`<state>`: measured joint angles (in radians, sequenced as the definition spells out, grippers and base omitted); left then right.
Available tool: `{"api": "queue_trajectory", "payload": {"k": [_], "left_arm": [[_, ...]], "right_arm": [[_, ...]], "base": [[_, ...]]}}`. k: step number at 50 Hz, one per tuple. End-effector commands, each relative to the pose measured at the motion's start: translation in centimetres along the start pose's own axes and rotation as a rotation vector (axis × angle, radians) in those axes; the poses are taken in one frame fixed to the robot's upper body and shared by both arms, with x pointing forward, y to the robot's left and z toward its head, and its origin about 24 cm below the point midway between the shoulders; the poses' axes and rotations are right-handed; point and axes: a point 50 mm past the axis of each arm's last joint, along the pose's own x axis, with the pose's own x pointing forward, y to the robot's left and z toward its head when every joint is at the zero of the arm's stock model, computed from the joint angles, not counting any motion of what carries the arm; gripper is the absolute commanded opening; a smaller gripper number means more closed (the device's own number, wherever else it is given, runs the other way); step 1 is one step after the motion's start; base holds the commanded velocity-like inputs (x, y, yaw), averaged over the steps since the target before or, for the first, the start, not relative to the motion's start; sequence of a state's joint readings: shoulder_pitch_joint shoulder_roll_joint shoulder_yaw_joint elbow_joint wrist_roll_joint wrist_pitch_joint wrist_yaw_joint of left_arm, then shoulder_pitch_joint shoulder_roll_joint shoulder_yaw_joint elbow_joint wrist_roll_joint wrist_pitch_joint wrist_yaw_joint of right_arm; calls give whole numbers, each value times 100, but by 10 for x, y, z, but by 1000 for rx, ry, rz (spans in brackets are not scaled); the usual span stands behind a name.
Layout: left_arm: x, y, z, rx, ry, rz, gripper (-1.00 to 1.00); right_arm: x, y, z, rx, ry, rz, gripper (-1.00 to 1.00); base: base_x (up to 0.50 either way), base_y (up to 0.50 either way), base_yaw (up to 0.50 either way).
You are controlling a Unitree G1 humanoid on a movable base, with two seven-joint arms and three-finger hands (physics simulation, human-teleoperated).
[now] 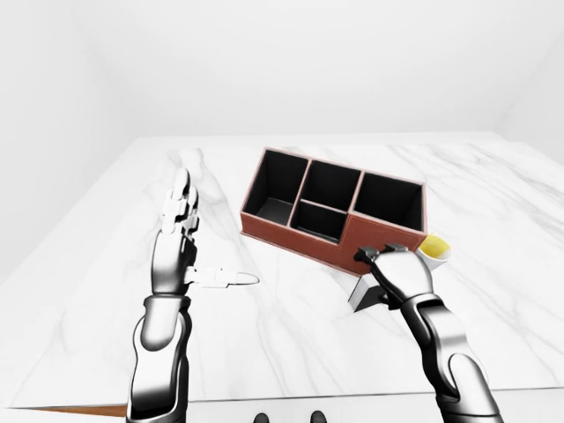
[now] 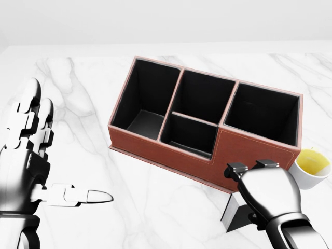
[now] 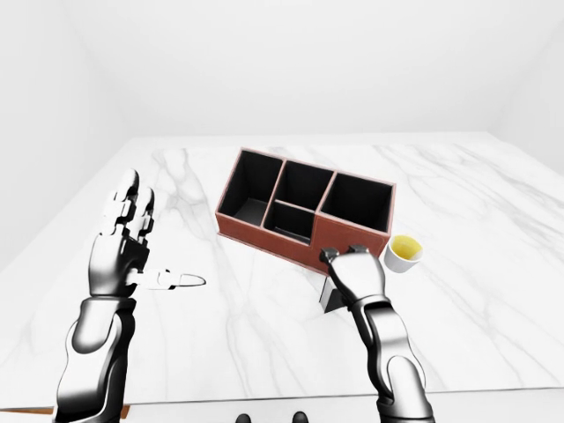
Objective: Pick up the book and place it in the right compartment of the caddy.
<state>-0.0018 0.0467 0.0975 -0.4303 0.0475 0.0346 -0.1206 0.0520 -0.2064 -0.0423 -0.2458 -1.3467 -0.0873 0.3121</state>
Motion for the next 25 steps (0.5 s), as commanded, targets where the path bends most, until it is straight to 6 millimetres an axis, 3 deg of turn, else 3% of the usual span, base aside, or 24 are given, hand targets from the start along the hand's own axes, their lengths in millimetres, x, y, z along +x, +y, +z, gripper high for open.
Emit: {"api": "queue_trajectory", "payload": {"k": [1, 25], "left_arm": [[0, 1, 1, 1, -2, 4, 100], [1, 1, -2, 5, 8, 5, 100]], "right_arm": [[1, 9, -4, -42, 17, 31, 18], [10, 15, 1, -77, 0, 36, 18]], "base": [[0, 0, 0], [0, 0, 0]]}}
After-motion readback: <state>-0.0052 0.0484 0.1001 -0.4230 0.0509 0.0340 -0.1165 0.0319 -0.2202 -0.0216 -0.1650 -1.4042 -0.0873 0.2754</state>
